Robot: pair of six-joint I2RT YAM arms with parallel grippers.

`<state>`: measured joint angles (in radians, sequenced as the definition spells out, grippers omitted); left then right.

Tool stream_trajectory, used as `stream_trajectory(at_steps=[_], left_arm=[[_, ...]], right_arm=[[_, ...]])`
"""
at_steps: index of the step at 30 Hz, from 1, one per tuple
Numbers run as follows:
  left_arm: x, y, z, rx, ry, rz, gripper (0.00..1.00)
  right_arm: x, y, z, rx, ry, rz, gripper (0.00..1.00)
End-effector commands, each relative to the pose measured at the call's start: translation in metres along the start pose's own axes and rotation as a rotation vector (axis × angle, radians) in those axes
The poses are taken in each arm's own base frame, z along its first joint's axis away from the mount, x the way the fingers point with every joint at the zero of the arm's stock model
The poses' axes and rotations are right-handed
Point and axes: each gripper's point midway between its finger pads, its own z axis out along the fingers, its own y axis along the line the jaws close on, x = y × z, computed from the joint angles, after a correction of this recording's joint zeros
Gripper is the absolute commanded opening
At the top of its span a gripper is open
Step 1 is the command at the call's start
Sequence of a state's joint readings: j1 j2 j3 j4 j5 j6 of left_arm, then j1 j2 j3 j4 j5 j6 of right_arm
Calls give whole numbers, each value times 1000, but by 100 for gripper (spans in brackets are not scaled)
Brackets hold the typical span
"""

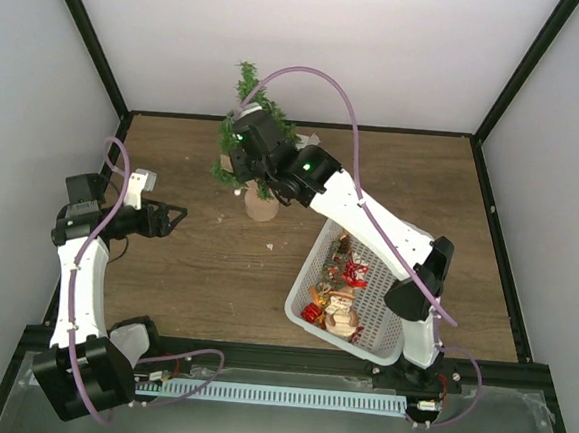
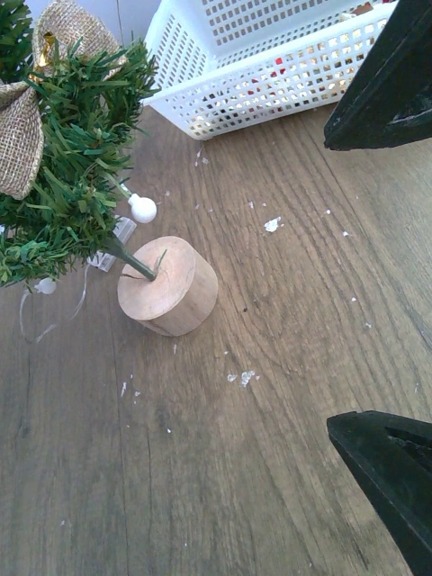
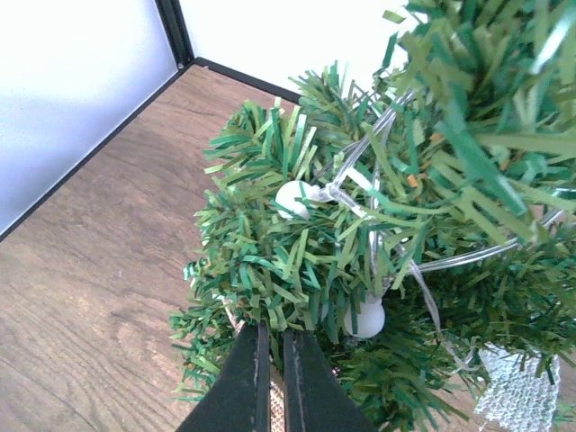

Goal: Decorate the small christmas tree

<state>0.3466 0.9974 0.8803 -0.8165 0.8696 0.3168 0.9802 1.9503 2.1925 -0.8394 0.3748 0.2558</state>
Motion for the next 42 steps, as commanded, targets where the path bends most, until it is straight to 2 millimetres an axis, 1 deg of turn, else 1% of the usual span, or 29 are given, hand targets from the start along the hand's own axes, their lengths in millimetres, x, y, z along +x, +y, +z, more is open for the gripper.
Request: stream_trajectory(at_steps=[1,9,14,18,23,24,26,36,42], left_arm=[[0,-4,-1,20,-12,11,79],[0,-4,-1,14,-12,10,80],[0,-4,-2,10,-13,13,80],[0,-5,-3,9,-15,17,80],[0,-4,-3,8,-16,14,80],[0,-4,-3,8,-16,15,80],[0,-4,-3,7,-17,15,80],[0,-4,-3,4,-16,13,80],[0,-3,-3,1,-16,14,80]], right_arm=[[0,8,-10,-60,11,19,1],[22,18,5,-109,72,11,1],[34,17,17,-106,112,19,1],[37,14,22,-106,121,28,1],[46,10,27,-86,151,33,1],[52,10,30,-82,167,29,1],[57,9,32,-79,179,28,1],[66,0,38,-53,199,37,1],[62,-10,39,-27,178,60,1]])
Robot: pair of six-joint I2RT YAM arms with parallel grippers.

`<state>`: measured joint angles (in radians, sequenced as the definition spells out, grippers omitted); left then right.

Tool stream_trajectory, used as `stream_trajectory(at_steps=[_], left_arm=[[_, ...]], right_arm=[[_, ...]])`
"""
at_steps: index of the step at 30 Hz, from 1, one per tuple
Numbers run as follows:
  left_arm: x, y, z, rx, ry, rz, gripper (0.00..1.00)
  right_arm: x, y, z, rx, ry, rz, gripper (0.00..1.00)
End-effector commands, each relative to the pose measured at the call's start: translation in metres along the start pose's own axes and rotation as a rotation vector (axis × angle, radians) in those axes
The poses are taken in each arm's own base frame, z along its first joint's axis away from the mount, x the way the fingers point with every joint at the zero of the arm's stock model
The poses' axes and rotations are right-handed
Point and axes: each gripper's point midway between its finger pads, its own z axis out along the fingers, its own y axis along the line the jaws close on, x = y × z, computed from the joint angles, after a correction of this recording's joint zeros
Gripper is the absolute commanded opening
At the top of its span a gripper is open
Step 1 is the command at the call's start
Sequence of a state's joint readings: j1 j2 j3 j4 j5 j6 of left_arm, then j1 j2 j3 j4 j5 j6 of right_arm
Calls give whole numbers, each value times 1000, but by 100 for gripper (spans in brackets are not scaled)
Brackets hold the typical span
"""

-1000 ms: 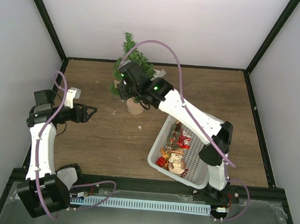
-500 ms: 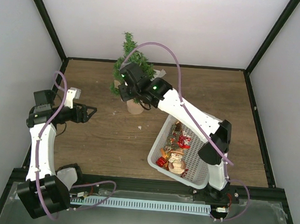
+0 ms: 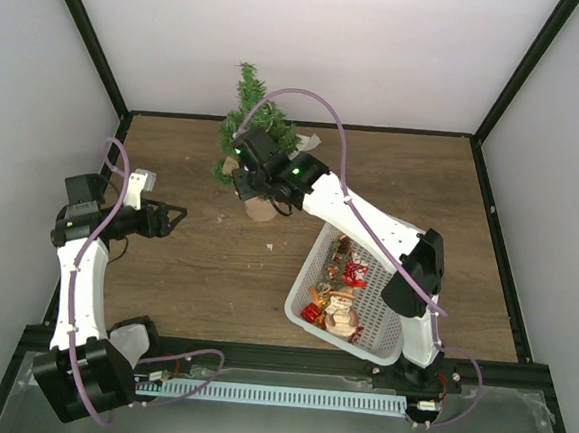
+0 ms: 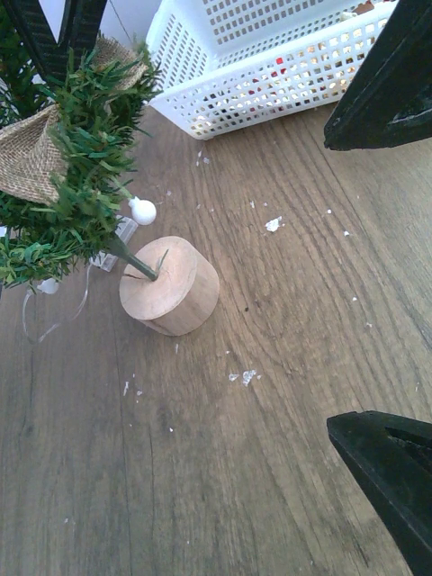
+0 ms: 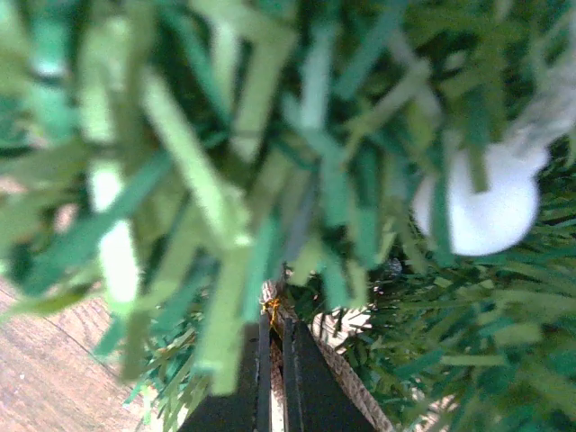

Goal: Decorate the small christmas tree

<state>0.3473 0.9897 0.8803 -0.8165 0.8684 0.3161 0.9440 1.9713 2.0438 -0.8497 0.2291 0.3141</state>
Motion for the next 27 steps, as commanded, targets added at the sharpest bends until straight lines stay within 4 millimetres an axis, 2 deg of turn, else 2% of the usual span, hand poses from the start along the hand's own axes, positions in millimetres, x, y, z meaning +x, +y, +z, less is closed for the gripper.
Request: stream_trajectory(at_steps=[1,5,9,13,20,24,27], left_arm=[[1,-2,-2,4,-12,8,80],[1,-2,-1,5,-10,6,80],[0,-1,-1,5,-11,7,80],[1,-1,-1,5,-8,4,80],[1,0,0,7,-7,0,80],[1,-1,-1,3,-7,1,80],[1,0,0,0,-4,-1,80]], right_arm=[[-9,-14,-3,37,-34,41,1],[-17,-19,-12,49,-69,60,1],[-29,-21,-32,42,-116,68,1],[-30,-25,-48,43,-119,68,1],[-30,-31,-73,34,-160,76,18],[-12,-46,-87,85,-112,100,23],[23,-64,-100,136,-32,132,26]])
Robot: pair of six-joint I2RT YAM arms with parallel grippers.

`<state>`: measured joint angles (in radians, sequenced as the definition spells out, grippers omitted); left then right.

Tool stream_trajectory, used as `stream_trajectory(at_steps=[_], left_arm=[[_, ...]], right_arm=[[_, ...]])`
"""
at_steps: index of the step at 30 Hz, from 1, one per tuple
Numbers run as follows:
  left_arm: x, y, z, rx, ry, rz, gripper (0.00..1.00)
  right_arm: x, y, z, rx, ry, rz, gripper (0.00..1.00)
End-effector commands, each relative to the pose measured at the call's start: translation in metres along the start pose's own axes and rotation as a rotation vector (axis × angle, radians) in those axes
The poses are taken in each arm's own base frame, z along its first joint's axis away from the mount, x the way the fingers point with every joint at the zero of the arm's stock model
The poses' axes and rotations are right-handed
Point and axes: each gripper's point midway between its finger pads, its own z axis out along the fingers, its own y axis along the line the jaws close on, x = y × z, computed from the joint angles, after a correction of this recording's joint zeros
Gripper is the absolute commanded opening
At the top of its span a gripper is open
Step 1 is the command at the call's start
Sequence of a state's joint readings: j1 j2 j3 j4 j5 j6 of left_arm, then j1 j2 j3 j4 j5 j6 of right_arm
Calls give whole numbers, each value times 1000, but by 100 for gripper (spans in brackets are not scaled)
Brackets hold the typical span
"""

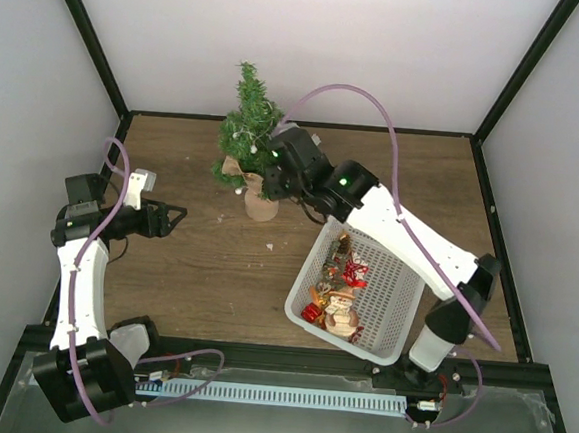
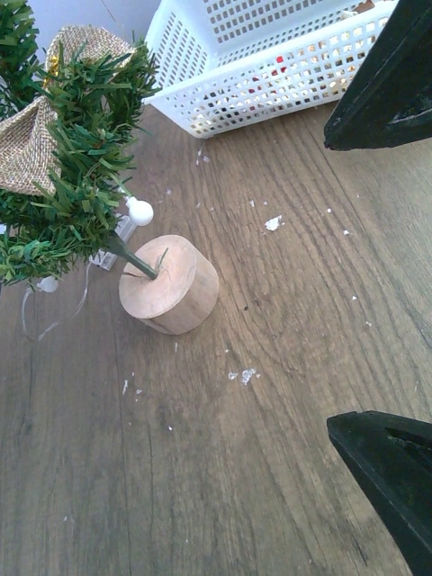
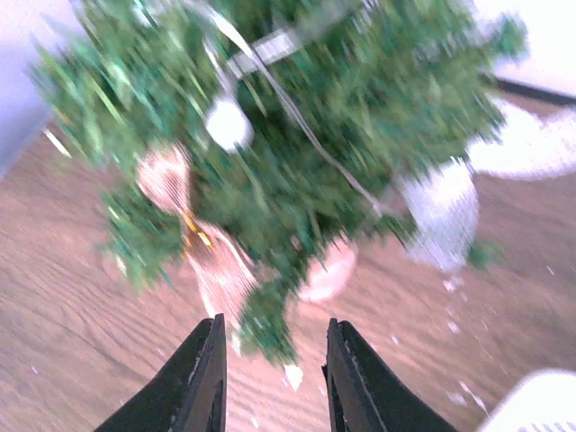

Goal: Decorate the small christmas tree

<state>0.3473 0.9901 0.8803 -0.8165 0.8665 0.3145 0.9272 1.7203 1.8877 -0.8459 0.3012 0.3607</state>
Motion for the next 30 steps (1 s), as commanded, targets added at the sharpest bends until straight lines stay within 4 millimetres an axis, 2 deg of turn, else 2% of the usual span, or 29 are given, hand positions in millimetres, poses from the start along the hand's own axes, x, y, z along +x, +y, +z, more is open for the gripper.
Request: stream_trajectory(at_steps=[1,4,8,10,19,22,26,30], left_arm=[[1,1,0,3,-2,0,80],[3,5,4,10,14,-20,80],[4,8,7,20,37,-43,79],[5,9,8,19,44,-49,79],[10,17,18,-12,91,-55,79],[14,14,25,-13,127,-37,79],[17,10,34,-2,154,-9,79],[15,10,37,3,156,3,79]], right_arm=[[44,-40,-31,113,112,58,26],[88,-63,-47,124,211,121,26],[149,-80,-57,31,348,255,30],[170,-77,-61,-39,425,307,30],[253,-62,-65,-188,703,404,40],[281,-56,-76,-233,792,470,45],[311,-67,-89,-165,871,509,49],[330,-78,-83,-86,885,562,49]])
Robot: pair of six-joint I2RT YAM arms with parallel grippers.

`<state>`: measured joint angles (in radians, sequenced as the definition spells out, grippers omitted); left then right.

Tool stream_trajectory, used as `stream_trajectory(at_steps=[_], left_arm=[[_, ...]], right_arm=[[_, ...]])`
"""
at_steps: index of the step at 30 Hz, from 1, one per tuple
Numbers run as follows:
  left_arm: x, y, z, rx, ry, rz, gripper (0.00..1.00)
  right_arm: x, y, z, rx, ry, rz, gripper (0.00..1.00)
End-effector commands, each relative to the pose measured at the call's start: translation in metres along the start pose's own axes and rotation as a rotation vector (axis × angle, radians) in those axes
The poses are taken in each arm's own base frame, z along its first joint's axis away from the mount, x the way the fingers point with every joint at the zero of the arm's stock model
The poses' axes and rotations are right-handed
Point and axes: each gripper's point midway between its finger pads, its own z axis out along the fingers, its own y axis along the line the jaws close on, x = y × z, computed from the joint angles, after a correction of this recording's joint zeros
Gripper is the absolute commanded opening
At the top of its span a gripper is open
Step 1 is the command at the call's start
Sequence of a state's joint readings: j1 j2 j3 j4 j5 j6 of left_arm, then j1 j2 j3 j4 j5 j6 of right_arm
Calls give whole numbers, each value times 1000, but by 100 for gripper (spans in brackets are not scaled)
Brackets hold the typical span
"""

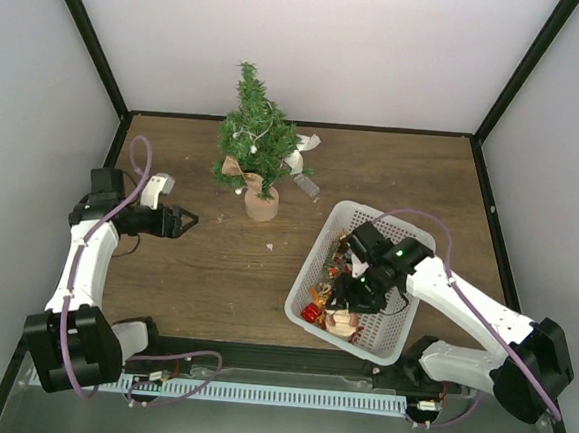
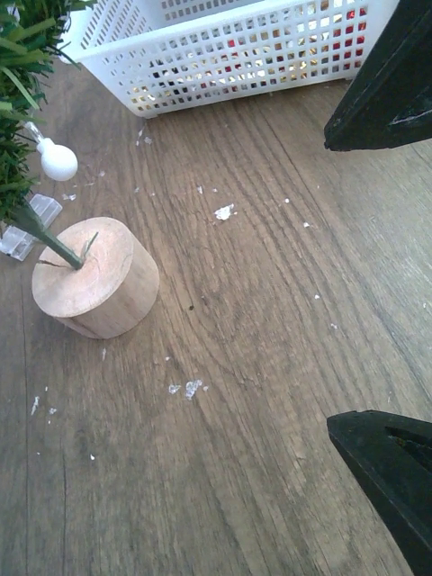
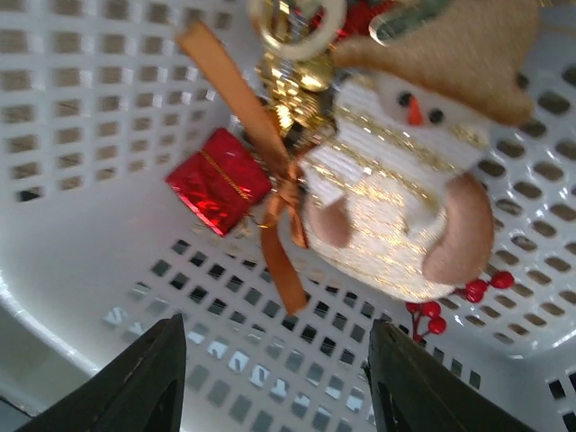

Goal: Decorate the small christmas tree

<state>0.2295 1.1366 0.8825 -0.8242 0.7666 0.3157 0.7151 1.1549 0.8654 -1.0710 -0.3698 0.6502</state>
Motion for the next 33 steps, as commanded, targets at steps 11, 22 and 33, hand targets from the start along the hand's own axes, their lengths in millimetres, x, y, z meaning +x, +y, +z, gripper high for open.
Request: stream_trajectory(at_steps=[11,22,33], left_arm=[[-11,-13,-11,5,-48,68,79],[-12,-16,-15,1,-61,77,79],[-12,-13,-13,-11,-63,77,79]], right_arm=[[5,-33,45,-4,81,205,54],[1,-37,58,-11,69,195,14],[-62,-58,1,49,-159,259,1]])
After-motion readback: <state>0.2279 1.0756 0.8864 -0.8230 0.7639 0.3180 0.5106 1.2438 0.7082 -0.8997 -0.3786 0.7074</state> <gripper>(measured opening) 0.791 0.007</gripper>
